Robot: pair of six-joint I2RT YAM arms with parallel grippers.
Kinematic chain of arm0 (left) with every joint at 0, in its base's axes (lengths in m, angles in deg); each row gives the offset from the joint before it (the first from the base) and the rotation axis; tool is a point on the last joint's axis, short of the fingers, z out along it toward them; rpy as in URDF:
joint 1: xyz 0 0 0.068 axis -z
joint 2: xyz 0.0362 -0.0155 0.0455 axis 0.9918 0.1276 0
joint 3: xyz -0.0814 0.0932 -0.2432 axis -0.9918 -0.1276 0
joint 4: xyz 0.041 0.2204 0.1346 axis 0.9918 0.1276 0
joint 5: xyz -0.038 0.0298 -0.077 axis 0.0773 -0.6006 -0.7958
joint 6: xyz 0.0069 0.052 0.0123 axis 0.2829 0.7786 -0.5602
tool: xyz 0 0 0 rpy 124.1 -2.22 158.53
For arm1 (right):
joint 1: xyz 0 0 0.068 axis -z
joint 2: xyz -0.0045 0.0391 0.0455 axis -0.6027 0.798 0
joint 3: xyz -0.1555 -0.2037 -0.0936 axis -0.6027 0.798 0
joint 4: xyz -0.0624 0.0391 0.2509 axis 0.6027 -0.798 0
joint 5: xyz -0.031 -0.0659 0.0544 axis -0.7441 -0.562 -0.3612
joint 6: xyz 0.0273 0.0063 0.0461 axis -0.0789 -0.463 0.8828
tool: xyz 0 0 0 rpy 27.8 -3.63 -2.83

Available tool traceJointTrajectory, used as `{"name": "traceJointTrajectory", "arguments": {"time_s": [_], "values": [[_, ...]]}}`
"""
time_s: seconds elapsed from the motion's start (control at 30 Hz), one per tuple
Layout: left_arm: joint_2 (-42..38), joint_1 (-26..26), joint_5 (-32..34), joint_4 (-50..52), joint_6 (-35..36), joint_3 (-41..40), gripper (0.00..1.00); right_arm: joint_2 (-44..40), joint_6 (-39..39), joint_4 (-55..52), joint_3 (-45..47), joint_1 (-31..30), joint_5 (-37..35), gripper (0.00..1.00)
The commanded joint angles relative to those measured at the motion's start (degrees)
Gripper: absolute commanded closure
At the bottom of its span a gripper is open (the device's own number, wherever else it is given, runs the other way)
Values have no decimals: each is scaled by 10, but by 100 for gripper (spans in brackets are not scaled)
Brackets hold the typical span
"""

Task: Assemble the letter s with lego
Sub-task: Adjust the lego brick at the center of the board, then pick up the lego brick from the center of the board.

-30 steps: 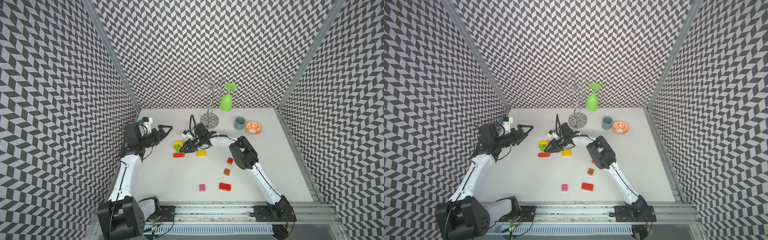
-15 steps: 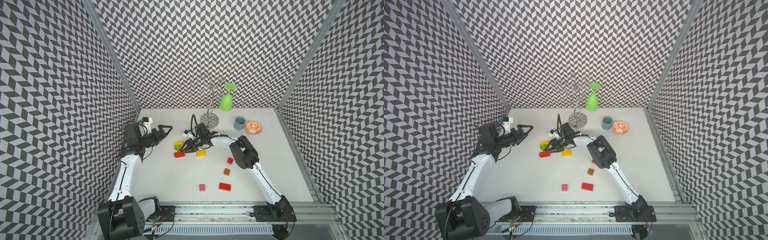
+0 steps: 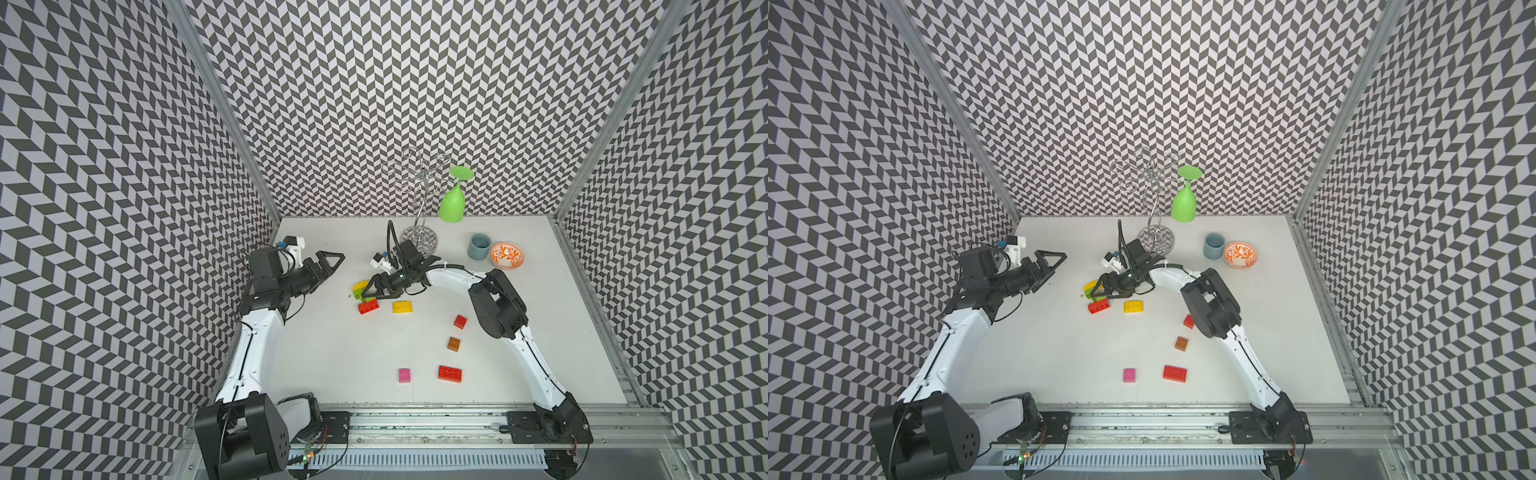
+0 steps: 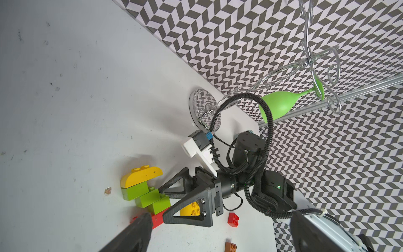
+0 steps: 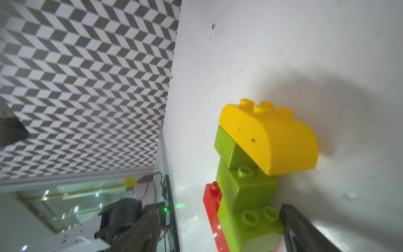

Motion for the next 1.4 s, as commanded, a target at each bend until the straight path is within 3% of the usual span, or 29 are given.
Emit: {"name": "traceJointTrajectory", "arguments": {"time_s": [0.0,0.07,0.2,0.3,0.37,0.47,0.57,0.73,0.83,0.93,1.1,1.37], "values": [[-6,-3,17,24,20,21,0,-41,-29,-52,21,4,-73,7],[-10,-2,26,33,26,22,0,-62,-36,-65,32,7,-91,1],[-17,2,48,59,40,32,0,-118,-58,-100,61,18,-144,1],[-24,31,100,93,59,47,2,-211,-84,-123,109,21,-227,1],[-28,87,175,121,74,60,7,-306,-87,-133,160,21,-352,1],[-23,206,296,147,73,69,8,-467,-26,-99,287,28,-589,1],[7,338,385,161,46,66,9,-601,9,-39,412,56,-688,1],[129,579,483,193,-26,98,9,-740,23,-44,503,165,-631,1],[214,681,508,221,-71,142,4,-772,13,-79,510,220,-608,1],[284,750,503,227,-108,178,2,-792,1,-105,507,259,-593,1],[382,819,490,235,-151,223,1,-819,5,-120,515,284,-588,1],[462,852,487,264,-186,260,2,-830,-9,-119,532,300,-548,1]]}}
